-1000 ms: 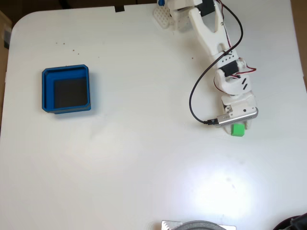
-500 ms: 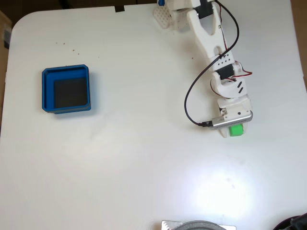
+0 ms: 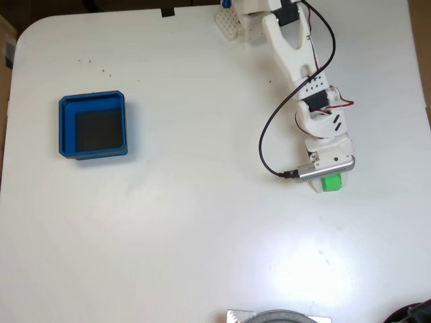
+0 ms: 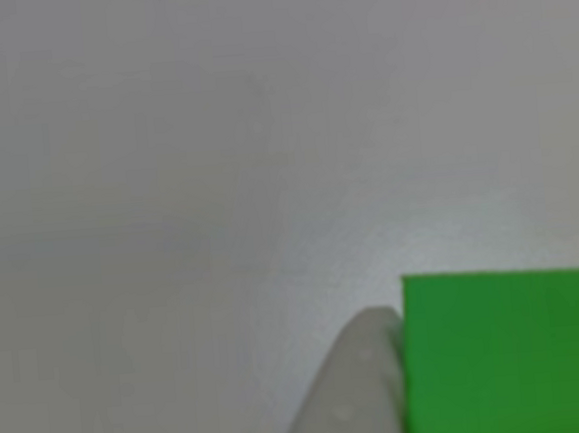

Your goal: Pick up green cube and drop it in the blue box

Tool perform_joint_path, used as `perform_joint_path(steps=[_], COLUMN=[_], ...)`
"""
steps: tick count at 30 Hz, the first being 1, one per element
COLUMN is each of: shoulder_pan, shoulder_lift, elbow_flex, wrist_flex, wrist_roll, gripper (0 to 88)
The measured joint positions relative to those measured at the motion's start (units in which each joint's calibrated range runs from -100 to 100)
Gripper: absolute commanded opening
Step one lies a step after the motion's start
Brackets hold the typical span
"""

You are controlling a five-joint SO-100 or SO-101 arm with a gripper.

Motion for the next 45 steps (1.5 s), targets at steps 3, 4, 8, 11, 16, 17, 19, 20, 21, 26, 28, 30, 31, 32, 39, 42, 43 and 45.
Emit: perform_joint_path(steps=[3, 4, 8, 11, 16, 17, 19, 20, 21, 26, 28, 30, 31, 32, 39, 42, 43, 45], shoulder_pan=[0.0, 0.0, 0.0, 0.0, 0.0, 0.0, 0.0, 0.0, 0.0, 0.0, 0.0, 0.0, 0.0, 0.0, 0.0, 0.0, 0.0, 0.0], shoulder_lift=[0.0, 0.0, 0.0, 0.0, 0.0, -0.1, -0.8, -1.4, -2.0, -5.4, -7.2, -9.6, -11.2, -12.8, -25.0, -30.2, -32.1, -36.0], elbow_flex=[0.0, 0.0, 0.0, 0.0, 0.0, 0.0, 0.0, 0.0, 0.0, 0.0, 0.0, 0.0, 0.0, 0.0, 0.0, 0.0, 0.0, 0.0], wrist_flex=[0.0, 0.0, 0.0, 0.0, 0.6, 1.1, 3.7, 5.2, 6.8, 15.7, 18.5, 21.3, 22.8, 24.3, 35.3, 39.8, 41.5, 44.8], wrist_roll=[0.0, 0.0, 0.0, 0.0, 0.0, 0.0, 0.2, 0.2, 0.2, 0.0, 0.0, 0.0, 0.0, 0.0, 0.0, 0.0, 0.0, 0.0], gripper=[4.2, 3.8, 3.6, 3.6, 3.5, 3.5, 3.5, 3.5, 3.5, 3.5, 3.5, 3.5, 3.5, 3.5, 3.5, 3.6, 3.6, 3.6])
